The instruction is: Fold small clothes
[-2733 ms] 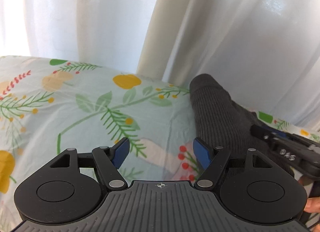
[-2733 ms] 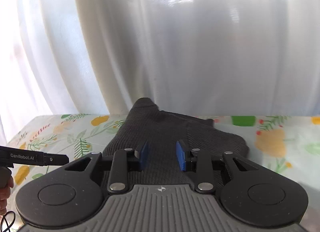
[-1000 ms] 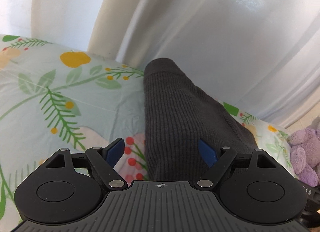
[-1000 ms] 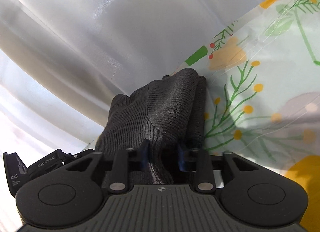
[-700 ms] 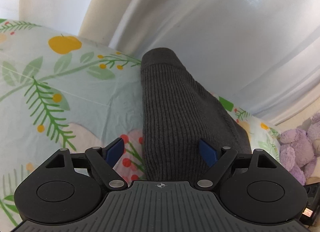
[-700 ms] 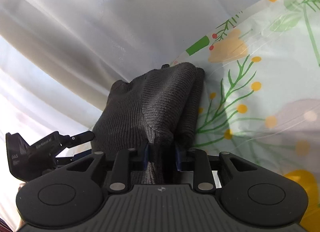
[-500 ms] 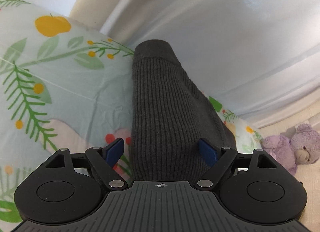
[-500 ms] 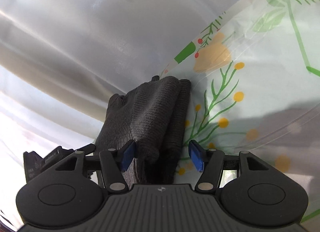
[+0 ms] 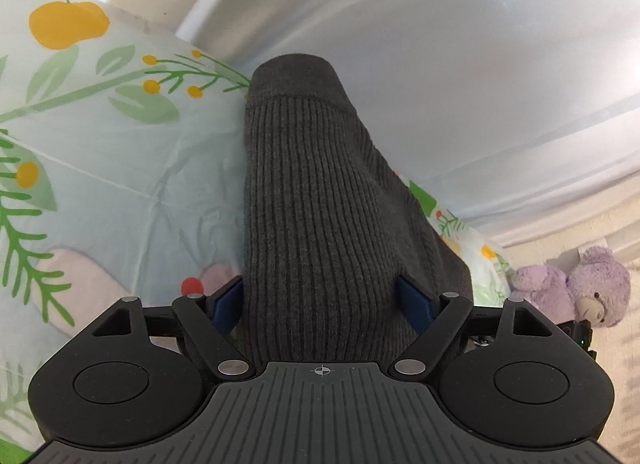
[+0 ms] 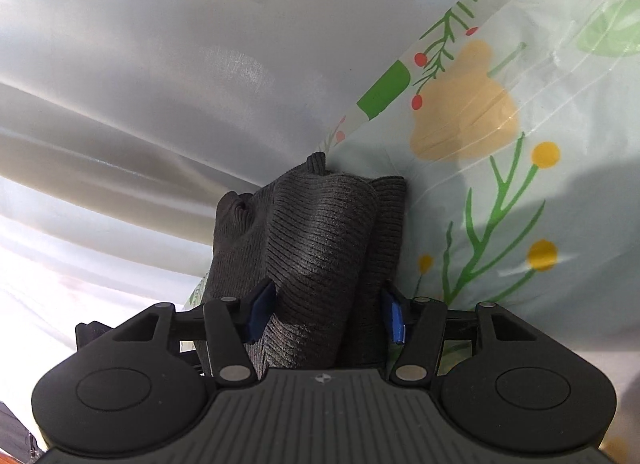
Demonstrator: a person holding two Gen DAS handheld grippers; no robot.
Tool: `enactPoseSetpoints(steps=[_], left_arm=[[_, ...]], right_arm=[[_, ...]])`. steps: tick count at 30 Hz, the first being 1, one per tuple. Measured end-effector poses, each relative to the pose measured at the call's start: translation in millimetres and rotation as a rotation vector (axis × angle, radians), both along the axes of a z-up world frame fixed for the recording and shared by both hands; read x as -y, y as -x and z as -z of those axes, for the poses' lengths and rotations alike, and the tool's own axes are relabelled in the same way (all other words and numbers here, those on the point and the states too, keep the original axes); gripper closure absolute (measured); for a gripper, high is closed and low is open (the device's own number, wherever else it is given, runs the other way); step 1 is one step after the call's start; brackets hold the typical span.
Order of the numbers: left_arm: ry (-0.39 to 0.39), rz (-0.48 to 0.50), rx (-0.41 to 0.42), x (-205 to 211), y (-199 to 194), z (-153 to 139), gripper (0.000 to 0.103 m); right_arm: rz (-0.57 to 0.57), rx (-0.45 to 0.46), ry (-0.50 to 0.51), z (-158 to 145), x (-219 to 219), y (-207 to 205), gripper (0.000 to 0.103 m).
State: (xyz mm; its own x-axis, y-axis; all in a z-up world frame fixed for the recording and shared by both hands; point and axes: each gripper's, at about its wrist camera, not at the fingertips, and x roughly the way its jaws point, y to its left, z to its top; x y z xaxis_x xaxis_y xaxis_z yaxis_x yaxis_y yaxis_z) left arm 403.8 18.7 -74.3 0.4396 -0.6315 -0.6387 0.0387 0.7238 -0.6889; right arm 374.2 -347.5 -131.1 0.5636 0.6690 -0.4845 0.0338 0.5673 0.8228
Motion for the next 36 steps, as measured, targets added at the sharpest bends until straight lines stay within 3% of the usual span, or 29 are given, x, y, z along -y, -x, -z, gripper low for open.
enactPoseSetpoints(steps=[2,4,7,13,19,23,27,32,36], left_arm=[[-0.022,0.002,0.013,0.8,2.6,-2.3,0.029],[-0.015,-0.004,0.022,-1.5,6.7,-7.1,0.045],[-0.049,0.004,0.052,0.4,12.3,-19.2,0.051],[-0.028,0.006,0.082,-6.5,35.7,-43.2,0.052],[-0.093,-0.031,0.09,-44.0,81.1,-70.7,0.051],[-0.134,-0.094,0.055,-72.4,113.4,-70.1,0.051],[-0.229,-0.122,0.035,-81.4,125.7,-53.0,0.049],[-0.319,-0.133,0.033,-94.4,140.0,-46.8,0.04],[-0.486,-0.27,0.129,-107.8,145.5,-68.4,0.04]], right_arm=[[-0.008,-0.014,-0.031,5.0,-7.3,-2.5,0.058],[-0.004,-0.01,-0.026,6.5,-14.4,-2.9,0.065],[0.001,0.02,-0.006,-0.1,-25.2,-1.9,0.073],[-0.025,0.07,-0.025,-28.7,-45.3,4.6,0.08],[-0.097,0.063,-0.064,-45.2,-76.0,18.0,0.08],[-0.159,0.027,-0.121,-41.7,-105.2,26.3,0.08],[-0.207,-0.023,-0.113,-31.7,-138.4,24.8,0.08],[-0.18,-0.041,0.096,-33.6,-156.6,31.1,0.068],[-0.019,0.105,0.395,-64.8,-141.2,48.4,0.066]])
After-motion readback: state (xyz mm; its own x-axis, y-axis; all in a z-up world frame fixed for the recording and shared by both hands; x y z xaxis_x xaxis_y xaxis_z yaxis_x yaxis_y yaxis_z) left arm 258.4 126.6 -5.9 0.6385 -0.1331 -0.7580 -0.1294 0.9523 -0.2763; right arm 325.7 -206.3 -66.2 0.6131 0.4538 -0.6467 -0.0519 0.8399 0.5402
